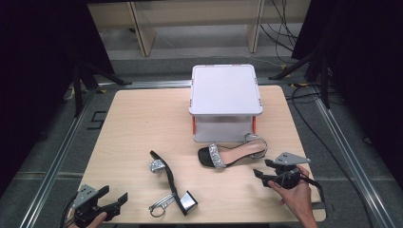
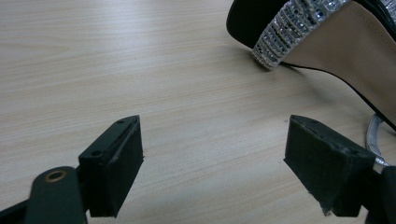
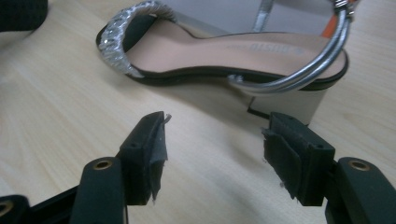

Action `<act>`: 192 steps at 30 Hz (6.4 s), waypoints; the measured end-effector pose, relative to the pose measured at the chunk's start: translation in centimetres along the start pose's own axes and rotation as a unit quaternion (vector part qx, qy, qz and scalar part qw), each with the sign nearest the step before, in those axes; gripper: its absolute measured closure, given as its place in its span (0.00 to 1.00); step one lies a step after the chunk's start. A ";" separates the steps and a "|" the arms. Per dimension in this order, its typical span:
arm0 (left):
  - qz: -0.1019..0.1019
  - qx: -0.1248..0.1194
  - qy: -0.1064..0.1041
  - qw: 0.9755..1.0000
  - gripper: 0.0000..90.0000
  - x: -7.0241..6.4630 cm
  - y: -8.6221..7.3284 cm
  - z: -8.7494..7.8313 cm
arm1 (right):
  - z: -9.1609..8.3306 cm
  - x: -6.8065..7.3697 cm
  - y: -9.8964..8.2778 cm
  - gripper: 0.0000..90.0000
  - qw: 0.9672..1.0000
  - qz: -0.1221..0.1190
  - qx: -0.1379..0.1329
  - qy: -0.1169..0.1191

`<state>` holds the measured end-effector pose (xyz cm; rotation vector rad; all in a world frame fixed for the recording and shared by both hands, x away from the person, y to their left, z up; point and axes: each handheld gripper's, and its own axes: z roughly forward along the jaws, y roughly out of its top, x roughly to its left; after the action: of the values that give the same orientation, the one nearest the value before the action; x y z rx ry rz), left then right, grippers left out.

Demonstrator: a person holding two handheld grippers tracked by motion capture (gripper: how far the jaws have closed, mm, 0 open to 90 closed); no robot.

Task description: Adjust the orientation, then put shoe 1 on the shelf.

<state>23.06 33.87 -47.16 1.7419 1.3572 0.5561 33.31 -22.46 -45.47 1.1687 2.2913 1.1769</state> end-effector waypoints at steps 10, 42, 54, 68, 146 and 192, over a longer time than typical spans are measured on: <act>0.002 -0.003 -0.003 1.000 0.21 0.1 -0.1 0.2 | 0.4 -1.3 0.7 0.37 1.000 0.003 -0.015 -0.015; -0.001 0.001 0.004 1.000 0.21 0.1 -0.1 -0.1 | 0.5 3.0 1.3 0.90 0.990 -0.115 0.039 0.077; -0.001 -0.004 -0.001 1.000 0.21 0.2 -0.1 0.0 | -0.9 7.2 0.3 0.96 0.980 -0.131 0.029 0.150; -0.006 0.000 0.002 1.000 0.21 0.2 0.0 0.0 | -4.5 2.8 0.0 0.51 0.990 -0.087 0.049 0.100; -0.011 -0.004 0.000 1.000 0.21 0.4 -0.1 0.2 | 1.8 2.9 3.3 0.98 0.980 -0.089 0.107 0.144; -0.014 -0.004 -0.003 1.000 0.21 0.5 -0.1 0.2 | 3.9 13.5 28.5 0.99 0.945 -0.246 0.127 0.176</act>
<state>23.33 34.31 -47.38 1.7134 1.3706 0.5392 42.27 -0.46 -24.33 0.4142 2.8402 0.9728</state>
